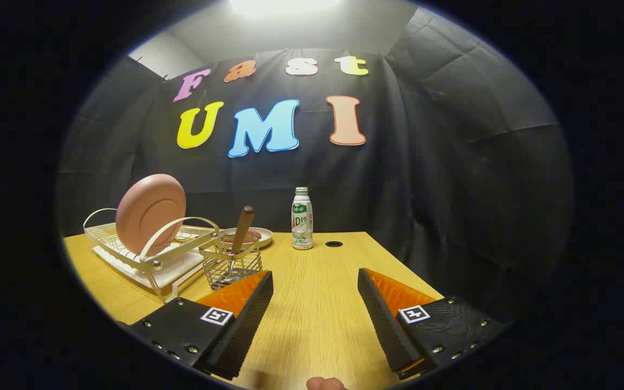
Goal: Take the plate from the dish rack, then take the spoon from the basket and place it into the plate.
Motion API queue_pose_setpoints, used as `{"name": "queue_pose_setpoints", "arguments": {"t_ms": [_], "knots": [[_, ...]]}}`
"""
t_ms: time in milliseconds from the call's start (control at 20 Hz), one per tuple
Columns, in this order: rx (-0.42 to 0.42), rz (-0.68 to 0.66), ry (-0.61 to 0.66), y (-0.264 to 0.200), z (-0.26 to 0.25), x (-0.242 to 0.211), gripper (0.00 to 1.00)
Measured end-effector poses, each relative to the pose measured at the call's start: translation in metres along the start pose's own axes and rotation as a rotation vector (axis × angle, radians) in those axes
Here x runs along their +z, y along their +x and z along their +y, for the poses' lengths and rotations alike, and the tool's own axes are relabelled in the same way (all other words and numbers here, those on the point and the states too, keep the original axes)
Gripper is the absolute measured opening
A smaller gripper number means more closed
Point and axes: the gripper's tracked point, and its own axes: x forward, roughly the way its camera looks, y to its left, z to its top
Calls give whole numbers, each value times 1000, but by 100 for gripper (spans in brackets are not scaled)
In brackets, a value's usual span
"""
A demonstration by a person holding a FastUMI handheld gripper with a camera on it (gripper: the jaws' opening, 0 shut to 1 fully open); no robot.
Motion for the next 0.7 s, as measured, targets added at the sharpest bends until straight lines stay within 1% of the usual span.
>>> {"name": "queue_pose_setpoints", "arguments": {"t_ms": [350, 550, 700], "knots": [[-36, 4, 33, 49, -10, 8, 96], [-84, -36, 23, 46, -26, 48, 96], [-112, -42, -32, 31, -35, 88, 96]]}}
